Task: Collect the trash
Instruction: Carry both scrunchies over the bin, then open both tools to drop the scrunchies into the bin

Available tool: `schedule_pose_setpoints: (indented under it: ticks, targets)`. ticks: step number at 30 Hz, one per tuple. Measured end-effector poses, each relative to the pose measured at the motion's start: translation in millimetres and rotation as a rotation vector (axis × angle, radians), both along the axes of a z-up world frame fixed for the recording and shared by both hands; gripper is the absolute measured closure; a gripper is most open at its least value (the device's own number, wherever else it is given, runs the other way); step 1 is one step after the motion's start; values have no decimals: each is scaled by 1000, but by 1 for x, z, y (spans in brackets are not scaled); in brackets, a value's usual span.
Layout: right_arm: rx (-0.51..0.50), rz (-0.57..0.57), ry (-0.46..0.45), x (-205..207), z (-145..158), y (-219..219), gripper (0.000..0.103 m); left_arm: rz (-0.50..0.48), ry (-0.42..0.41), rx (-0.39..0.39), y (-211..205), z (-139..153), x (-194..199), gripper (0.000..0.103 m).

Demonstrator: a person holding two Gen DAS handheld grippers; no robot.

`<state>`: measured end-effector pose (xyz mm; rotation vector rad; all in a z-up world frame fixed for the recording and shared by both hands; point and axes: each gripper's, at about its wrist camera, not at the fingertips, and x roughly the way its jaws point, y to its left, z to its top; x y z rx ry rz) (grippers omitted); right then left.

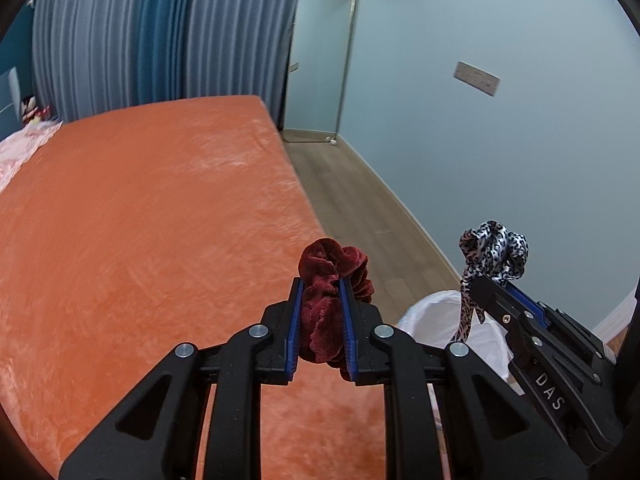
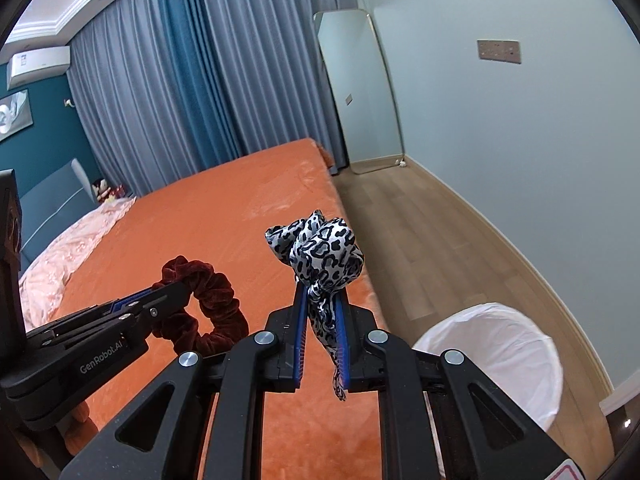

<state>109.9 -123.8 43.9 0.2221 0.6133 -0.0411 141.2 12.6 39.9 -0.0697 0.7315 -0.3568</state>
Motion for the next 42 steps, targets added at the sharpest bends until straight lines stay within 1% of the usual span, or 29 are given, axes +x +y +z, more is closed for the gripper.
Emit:
schedule_pose_setpoints:
  ticks: [4,9,16,21,32,37,41,42]
  targets:
    - [0,-38,-20,-17,8,-24,91,-58,-22,8,-36,12,-14,86]
    - [8,-92,-31,-39,12,-57,91,-122,-34,12,-75,19,-27,86]
    - [23,-154,-31,-54,4,-90,91,-202,-30,21,-122,15,-41,86]
    - [32,-183,-25,-61,-5,-102,91,-243,-17,25,-146,9,-48,86]
    - [43,-227,-7,-77,-17,-114,91,-297,2,37,-177,-3,-49,85]
    - [61,-238,14,-71,-23,-119,90,-308,25,34,-184,-11,-45,85]
    - [56,-234,29,-64,-25,-120,89,-312,39,26,-186,-17,-42,83]
    - [55,-232,32,-63,-26,-120,88,-313,41,24,-187,-18,-42,83]
